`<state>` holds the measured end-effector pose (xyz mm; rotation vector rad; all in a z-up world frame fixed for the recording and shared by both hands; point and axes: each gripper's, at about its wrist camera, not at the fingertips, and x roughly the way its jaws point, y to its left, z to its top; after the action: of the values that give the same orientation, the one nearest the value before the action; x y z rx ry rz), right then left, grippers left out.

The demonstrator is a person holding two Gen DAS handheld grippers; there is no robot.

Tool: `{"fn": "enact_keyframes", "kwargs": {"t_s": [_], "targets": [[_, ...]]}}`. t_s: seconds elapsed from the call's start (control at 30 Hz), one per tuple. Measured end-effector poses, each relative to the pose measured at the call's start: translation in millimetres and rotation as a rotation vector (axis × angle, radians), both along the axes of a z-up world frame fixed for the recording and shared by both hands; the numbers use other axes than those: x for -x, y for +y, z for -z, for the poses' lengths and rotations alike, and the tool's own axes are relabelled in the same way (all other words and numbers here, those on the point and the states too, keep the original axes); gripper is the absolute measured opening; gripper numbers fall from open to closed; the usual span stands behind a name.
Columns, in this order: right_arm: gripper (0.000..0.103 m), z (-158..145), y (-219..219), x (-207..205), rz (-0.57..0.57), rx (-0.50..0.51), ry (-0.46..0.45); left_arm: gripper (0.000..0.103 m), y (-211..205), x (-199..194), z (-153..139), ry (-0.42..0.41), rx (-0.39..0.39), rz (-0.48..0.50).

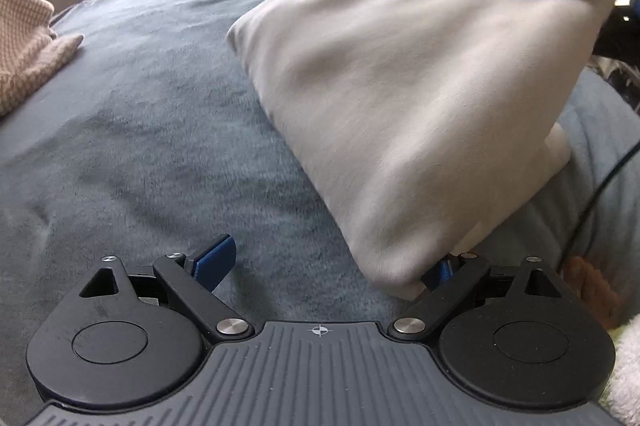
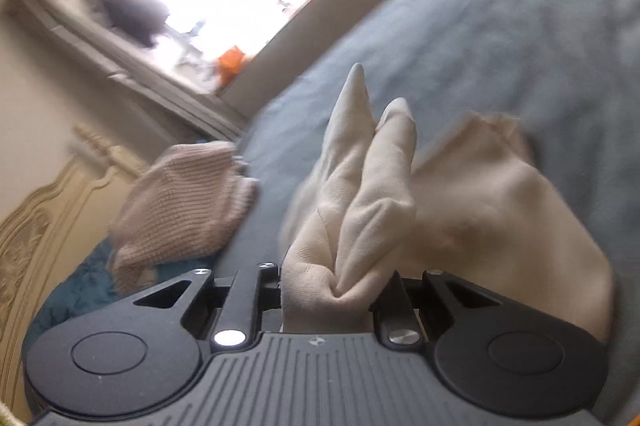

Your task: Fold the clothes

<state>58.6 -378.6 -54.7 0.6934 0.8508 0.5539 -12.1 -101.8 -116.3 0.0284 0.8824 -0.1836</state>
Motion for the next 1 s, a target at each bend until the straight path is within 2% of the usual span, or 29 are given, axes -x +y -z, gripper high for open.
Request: {"fn": "enact_keyframes", "kwargs": {"t_s": [0.17,0.23,0.27,0.3,0.37,0.53,0.6,0.7,0.77,1.0], "targets": [[0.019,-3.3,-6.1,8.9,-0.004,0.058,-0.072,0.093,-1.5,-3.2,-0.1,0.023,0.008,-0.002],[0.018,20.4,-12.9,4.6,0.024,0.090,-0.017,0.093,0.1,-1.7,1.5,0.039,0.008,-0.004],[0.018,38.7,-20.0,0.4,0.044,0.094,0.045,0.093,-0.3,-1.6,1.8,0.042,0.007,-0.003],[0.019,57.8,-26.6,-3.0,0.062,0.086,0.113,0.093,-1.3,-1.6,2.6,0.044,0.001,0.002],[0.019,77.0,-32.2,-4.1,0.096,0.041,0.173,0.092,-2.0,0.1,2.9,0.042,-0.003,0.001],[0.018,42.7,-17.2,-9.8,0.045,-0.027,0.010,0.091,5.6,2.8,-1.1,0.057,0.049,-0.040],[0.018,38.9,-11.6,-12.1,0.025,-0.008,-0.026,0.091,8.9,2.4,-1.3,0.068,0.074,-0.056],[0.018,68.7,-21.8,-9.1,0.069,0.009,0.059,0.091,11.9,0.5,0.3,0.074,0.086,-0.062],[0.018,93.5,-34.5,-2.7,0.122,-0.056,0.140,0.091,12.0,0.0,1.1,0.076,0.084,-0.061],[0.018,101.4,-37.1,6.0,0.146,-0.092,0.107,0.091,15.3,-4.4,0.8,0.100,0.095,-0.049]]}}
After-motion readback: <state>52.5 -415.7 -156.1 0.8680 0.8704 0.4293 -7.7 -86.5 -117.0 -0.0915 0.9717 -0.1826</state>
